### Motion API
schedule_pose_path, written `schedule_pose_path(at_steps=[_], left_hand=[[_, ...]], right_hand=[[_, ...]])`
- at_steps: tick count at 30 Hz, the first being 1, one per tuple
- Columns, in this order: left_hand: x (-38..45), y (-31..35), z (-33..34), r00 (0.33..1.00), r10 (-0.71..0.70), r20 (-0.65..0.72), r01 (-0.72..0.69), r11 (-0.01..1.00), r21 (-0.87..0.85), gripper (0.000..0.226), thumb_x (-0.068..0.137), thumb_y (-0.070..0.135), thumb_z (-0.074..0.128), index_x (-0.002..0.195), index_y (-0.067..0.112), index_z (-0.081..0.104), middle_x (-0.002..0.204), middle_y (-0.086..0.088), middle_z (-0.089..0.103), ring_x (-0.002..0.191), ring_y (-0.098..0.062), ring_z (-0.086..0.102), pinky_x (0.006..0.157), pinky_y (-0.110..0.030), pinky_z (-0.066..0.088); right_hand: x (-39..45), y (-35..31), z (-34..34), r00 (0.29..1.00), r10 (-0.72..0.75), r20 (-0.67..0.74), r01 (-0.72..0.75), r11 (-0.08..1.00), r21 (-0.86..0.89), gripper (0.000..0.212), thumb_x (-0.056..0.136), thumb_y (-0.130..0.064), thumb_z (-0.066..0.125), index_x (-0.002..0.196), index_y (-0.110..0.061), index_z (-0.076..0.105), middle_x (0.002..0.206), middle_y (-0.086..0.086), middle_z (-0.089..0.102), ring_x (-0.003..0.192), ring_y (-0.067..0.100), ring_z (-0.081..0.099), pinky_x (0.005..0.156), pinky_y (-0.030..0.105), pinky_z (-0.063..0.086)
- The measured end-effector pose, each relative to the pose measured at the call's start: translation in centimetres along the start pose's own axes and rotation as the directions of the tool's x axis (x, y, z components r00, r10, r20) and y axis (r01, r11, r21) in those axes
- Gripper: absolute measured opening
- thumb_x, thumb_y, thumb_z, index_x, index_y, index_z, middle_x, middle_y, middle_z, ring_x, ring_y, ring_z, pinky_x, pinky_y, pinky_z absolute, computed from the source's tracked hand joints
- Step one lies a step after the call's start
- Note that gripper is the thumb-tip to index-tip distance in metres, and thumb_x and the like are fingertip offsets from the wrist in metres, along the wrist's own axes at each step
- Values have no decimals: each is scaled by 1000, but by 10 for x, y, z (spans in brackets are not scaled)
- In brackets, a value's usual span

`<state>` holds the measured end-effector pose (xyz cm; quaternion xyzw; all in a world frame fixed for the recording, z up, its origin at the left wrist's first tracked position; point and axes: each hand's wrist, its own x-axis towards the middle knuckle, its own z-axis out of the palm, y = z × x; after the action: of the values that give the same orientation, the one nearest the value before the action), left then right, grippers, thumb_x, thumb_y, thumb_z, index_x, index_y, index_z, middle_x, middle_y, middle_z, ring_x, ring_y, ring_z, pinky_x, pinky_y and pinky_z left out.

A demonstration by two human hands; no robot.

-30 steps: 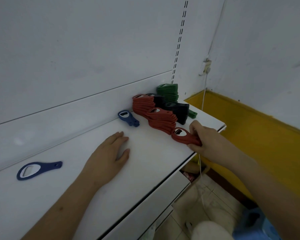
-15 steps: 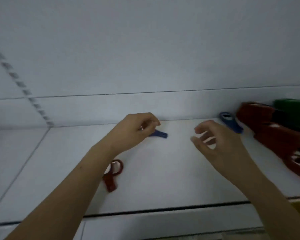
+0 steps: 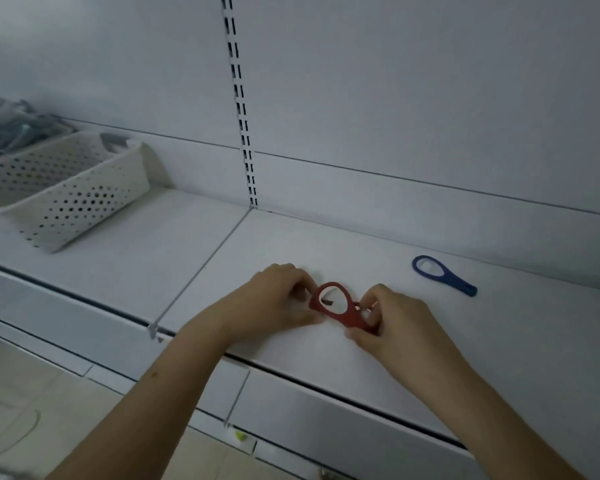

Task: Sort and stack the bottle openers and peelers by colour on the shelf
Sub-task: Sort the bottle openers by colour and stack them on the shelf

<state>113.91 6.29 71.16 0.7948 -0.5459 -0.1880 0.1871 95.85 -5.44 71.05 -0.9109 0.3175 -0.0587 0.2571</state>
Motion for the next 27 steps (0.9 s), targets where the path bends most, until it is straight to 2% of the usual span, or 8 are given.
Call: schedule_pose_path(at_steps=[4, 7, 12, 14, 17, 20, 23, 27], left_hand=[[-2, 10, 0, 999, -53, -4, 53, 998, 19, 22, 86, 41, 71, 97, 23, 64, 94, 9, 59, 85, -7, 56, 75, -20, 46], [-4, 13, -1, 994, -86, -61, 84, 996, -39, 14, 85, 34, 72, 93, 24, 64, 87, 12, 62, 78, -1, 58, 68, -15, 48], [1, 16, 3, 959, -227, -169, 156, 921, -356, 9, 80, 17, 76, 79, 20, 68, 73, 7, 71, 63, 3, 63, 57, -7, 43], [3, 23, 6, 945, -286, -162, 157, 827, -540, 9, 81, 13, 78, 81, 11, 69, 71, 2, 74, 65, -6, 70, 63, -13, 52], [8, 34, 10, 926, -360, -115, 110, 547, -830, 17, 84, 7, 77, 89, -4, 67, 77, -12, 76, 74, -22, 75, 73, -28, 61], [10, 43, 14, 940, -334, -62, 55, 331, -942, 13, 86, 8, 74, 91, 0, 66, 90, -16, 76, 87, -26, 75, 75, -28, 59], [13, 48, 20, 956, -287, -60, 12, 243, -970, 10, 87, 11, 72, 90, 6, 64, 101, -15, 75, 97, -26, 73, 76, -26, 57], [18, 54, 28, 954, -286, -85, -34, 178, -983, 7, 86, 9, 71, 88, 8, 65, 103, -16, 75, 97, -28, 73, 73, -23, 56]], right_hand=[[3, 5, -11, 995, 88, 49, -91, 994, 54, 19, 81, -34, 77, 91, -25, 64, 82, -10, 63, 75, 6, 60, 68, 22, 49], [7, 14, -29, 987, 141, 74, -157, 944, 292, 8, 85, -31, 73, 82, -24, 71, 73, -3, 72, 68, 12, 66, 71, 28, 53], [5, 23, -37, 958, 270, 94, -247, 615, 748, 13, 94, -8, 61, 88, 0, 69, 79, 13, 74, 68, 21, 72, 79, 38, 59], [4, 16, -28, 955, 260, 144, -259, 491, 832, 9, 93, -6, 62, 94, 1, 69, 84, 14, 75, 73, 22, 73, 75, 33, 58], [5, 8, -15, 952, 263, 156, -263, 444, 857, 10, 90, -11, 66, 99, -7, 70, 89, 6, 77, 82, 19, 73, 72, 27, 54], [12, 6, -11, 944, 289, 160, -246, 292, 924, 13, 88, -11, 69, 98, -5, 72, 86, 4, 74, 77, 16, 64, 73, 26, 53], [20, 5, -17, 952, 248, 177, -209, 111, 972, 12, 87, -2, 67, 98, 1, 72, 84, 10, 70, 74, 14, 61, 70, 23, 56], [26, 7, -19, 960, 249, 129, -170, 150, 974, 12, 88, -7, 69, 99, -4, 73, 80, 6, 66, 72, 12, 60, 70, 23, 55]])
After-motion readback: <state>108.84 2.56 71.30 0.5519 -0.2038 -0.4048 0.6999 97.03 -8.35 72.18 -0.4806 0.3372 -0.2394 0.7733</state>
